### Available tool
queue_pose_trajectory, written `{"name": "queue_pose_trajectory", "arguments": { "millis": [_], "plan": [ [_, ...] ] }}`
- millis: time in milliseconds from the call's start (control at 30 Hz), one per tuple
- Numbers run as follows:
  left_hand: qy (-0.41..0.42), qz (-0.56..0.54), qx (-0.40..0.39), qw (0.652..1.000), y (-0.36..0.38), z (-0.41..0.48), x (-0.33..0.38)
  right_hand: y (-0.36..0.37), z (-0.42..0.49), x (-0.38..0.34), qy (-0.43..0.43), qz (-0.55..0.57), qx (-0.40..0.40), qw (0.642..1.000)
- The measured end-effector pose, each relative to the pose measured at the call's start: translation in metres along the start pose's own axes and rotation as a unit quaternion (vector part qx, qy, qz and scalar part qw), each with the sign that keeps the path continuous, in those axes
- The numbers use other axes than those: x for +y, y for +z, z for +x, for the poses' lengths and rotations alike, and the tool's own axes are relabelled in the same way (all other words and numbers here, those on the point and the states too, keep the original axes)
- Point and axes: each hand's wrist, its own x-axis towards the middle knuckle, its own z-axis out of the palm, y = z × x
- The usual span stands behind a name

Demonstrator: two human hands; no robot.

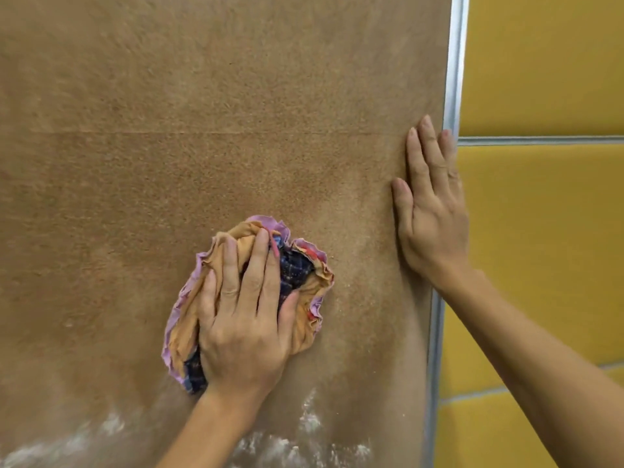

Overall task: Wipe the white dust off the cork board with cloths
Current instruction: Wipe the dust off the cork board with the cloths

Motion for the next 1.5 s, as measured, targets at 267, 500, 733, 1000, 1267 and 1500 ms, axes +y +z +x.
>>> {"name": "queue_pose_trajectory", "arguments": {
  "millis": [267, 500, 733, 1000, 1267, 1500],
  "plan": [
    [0.021, -0.017, -0.010, 1.000, -0.001, 0.023, 0.005, -0.020, 0.004, -0.001, 0.137, 0.140, 0.024, 0.980],
    [-0.076, -0.008, -0.008, 0.997, 0.011, -0.006, 0.053, -0.032, -0.006, 0.022, 0.382, 0.350, -0.080, 0.852],
    [0.063, -0.021, -0.041, 0.997, 0.007, 0.026, 0.046, -0.030, -0.010, 0.028, 0.300, 0.311, -0.146, 0.890],
    [0.049, -0.012, -0.010, 0.999, 0.023, 0.046, 0.090, -0.039, -0.006, 0.035, 0.301, 0.331, -0.190, 0.874],
    [0.147, -0.031, -0.050, 0.987, 0.023, 0.006, 0.099, -0.058, 0.004, 0.045, 0.325, 0.385, -0.294, 0.812],
    [0.048, -0.046, -0.010, 0.998, 0.035, 0.041, 0.129, -0.053, 0.001, 0.049, 0.330, 0.396, -0.302, 0.802]
  ]
}}
